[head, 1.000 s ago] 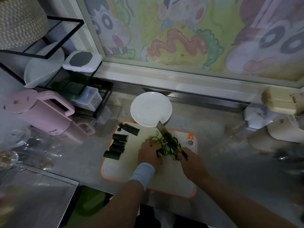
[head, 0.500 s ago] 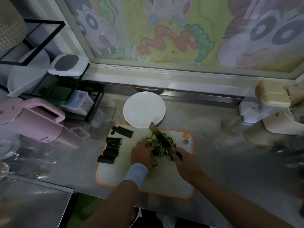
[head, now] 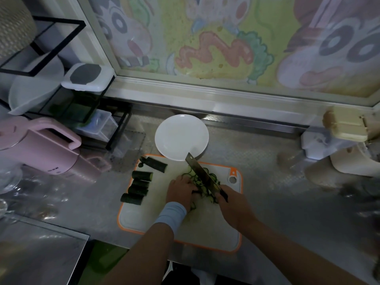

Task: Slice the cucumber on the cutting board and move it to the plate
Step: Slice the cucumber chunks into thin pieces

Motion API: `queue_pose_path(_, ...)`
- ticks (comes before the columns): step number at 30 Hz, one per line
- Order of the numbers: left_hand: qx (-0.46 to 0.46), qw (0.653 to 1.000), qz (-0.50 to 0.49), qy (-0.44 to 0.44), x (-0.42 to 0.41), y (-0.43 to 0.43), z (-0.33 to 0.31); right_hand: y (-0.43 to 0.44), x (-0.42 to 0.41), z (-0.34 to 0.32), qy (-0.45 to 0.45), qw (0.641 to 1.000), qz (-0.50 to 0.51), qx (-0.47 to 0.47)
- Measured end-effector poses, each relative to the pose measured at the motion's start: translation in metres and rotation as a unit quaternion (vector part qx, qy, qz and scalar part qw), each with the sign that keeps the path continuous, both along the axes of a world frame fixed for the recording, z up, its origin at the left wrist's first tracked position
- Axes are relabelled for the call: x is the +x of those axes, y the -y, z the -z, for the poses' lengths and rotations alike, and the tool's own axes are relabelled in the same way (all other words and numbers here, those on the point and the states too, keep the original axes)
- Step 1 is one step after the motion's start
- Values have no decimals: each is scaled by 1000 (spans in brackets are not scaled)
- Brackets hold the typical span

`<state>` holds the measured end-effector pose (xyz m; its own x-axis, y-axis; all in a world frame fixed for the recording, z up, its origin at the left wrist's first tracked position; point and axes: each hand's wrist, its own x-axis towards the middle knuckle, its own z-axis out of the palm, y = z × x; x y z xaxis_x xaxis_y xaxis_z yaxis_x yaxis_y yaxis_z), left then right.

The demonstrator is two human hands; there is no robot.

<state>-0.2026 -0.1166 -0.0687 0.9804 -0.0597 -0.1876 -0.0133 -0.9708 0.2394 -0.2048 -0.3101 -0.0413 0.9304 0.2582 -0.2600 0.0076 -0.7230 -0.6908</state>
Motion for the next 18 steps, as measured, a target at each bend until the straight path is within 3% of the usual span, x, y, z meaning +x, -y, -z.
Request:
queue_pose_path(3, -73, 996, -51, 31, 3, -7, 0, -2, 2, 0, -9, 1000, -4, 6)
queue_pose_path(6, -158, 984, -76, -40, 8, -15, -1, -4, 4, 1, -12, 1000, 4, 11)
queue_pose_path(10, -259, 951, -151, -70, 9, -15, -13, -7, 4, -2, -6, 1000, 1, 1)
queue_pose_path(12, -258, 950, -152, -90, 10, -17, -13, -9, 4, -4, -4, 1000, 0, -4)
queue_pose_path(16, -173, 974, -98, -111, 12, -29, -21, -12, 5, -6, -11, 1000, 6, -6)
queue_pose_path(18, -172, 972, -124, -102, 10, -39, -22, -15, 5, -8, -8, 1000, 7, -10)
